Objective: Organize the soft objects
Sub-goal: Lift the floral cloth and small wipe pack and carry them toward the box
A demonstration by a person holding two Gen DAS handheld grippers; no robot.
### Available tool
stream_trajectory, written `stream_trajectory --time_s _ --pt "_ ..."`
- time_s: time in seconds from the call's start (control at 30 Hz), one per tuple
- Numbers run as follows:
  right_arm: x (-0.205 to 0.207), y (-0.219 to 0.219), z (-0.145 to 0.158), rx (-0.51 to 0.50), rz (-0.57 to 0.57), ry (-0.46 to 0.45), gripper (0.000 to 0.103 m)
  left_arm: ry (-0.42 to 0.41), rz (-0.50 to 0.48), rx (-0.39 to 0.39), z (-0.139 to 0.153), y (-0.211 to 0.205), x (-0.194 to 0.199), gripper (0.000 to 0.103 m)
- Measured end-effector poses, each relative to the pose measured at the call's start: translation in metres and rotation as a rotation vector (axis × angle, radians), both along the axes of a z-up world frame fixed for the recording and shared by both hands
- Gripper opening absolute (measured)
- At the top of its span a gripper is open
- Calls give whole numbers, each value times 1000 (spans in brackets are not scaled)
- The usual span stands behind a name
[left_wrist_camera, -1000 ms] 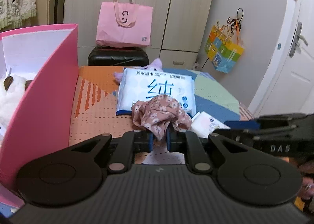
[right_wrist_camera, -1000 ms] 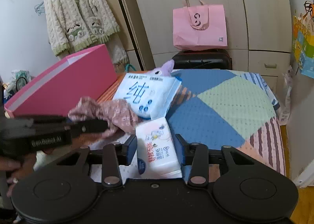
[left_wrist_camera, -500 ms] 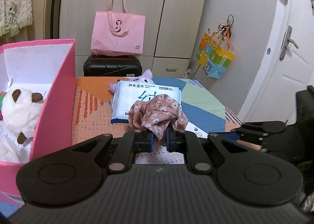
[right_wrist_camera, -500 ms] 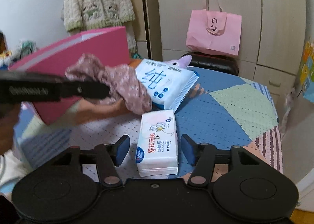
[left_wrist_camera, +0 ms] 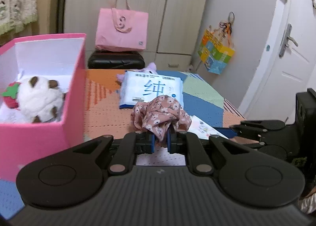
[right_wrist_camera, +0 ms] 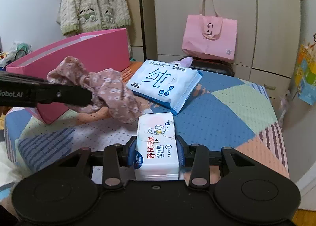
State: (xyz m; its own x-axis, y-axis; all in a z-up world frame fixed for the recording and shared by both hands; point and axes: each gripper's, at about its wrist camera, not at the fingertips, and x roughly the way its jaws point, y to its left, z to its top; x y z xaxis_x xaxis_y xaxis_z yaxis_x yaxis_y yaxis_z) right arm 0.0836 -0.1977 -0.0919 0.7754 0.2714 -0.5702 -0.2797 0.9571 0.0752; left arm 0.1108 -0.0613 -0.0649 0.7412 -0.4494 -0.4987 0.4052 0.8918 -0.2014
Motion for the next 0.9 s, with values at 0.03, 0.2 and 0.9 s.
stream_trajectory --time_s 0.03,0.2,0.9 --pt "-3 0 0 5 0 2 45 -9 7 9 1 1 -4 10" --pt "-13 3 5 -1 20 14 45 -39 -13 46 10 10 -22 10" --pt "-51 30 46 177 195 67 45 27 -75 80 34 60 -56 10"
